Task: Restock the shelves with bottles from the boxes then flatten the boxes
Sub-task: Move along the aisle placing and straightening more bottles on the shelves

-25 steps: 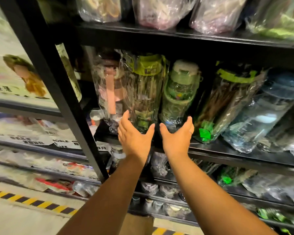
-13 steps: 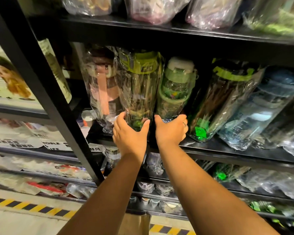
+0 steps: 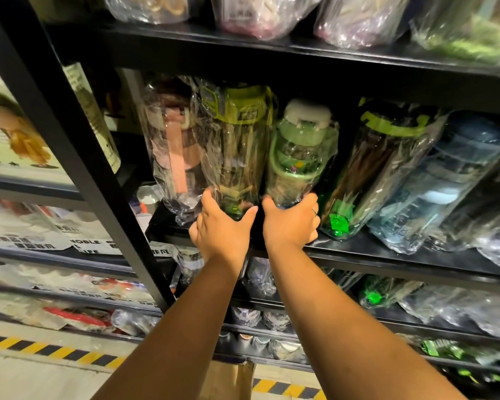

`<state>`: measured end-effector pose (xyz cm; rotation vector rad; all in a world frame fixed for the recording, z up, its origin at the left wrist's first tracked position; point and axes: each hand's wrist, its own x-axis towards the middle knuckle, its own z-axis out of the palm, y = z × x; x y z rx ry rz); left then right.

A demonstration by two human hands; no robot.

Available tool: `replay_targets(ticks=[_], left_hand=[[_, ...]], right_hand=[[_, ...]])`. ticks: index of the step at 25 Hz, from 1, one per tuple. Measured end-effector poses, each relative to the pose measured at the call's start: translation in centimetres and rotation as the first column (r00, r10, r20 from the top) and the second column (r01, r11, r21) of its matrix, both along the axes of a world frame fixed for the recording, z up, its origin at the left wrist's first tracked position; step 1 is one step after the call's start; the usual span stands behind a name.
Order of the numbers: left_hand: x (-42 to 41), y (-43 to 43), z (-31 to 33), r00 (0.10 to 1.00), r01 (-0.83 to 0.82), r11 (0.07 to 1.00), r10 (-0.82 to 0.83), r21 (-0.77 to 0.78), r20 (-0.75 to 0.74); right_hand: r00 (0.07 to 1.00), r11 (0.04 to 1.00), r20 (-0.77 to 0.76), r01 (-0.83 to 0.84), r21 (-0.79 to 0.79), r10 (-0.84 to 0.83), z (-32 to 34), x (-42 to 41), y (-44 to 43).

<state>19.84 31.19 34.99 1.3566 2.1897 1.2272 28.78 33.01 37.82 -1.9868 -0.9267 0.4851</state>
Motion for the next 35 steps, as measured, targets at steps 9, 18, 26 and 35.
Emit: replay_targets(ticks=[9,18,26,35], left_hand=[[0.0,-0.3,-0.5,1.0,0.025,0.999,-0.024,0.043,-0.017],[-3.3,-7.7,-4.4,0.968,0.225,0.939,-0.247,0.259,0.055],[-5.4,-10.0,-13.4,0.92,0.175,0.97,-0.102,-0.166,0.378],[-7.7,-4.1,-21.3,0.942,0.042,0.955,0.06,-0.294,0.33]], right_hand=[[0.995,0.991,0.004,-0.102,0.085,0.102,-0.6,0.8,-2.4],[0.925,0.867,0.11,-0.378,0.323,0.363,-5.3,2.5,-11.8],[0.874,0.875,-0.169,-0.474,-0.093,0.456,-16.3,2.4,-12.2],[0.823,0.846,-0.388,-0.506,-0.168,0.415,-25.6,-3.7,-5.0]])
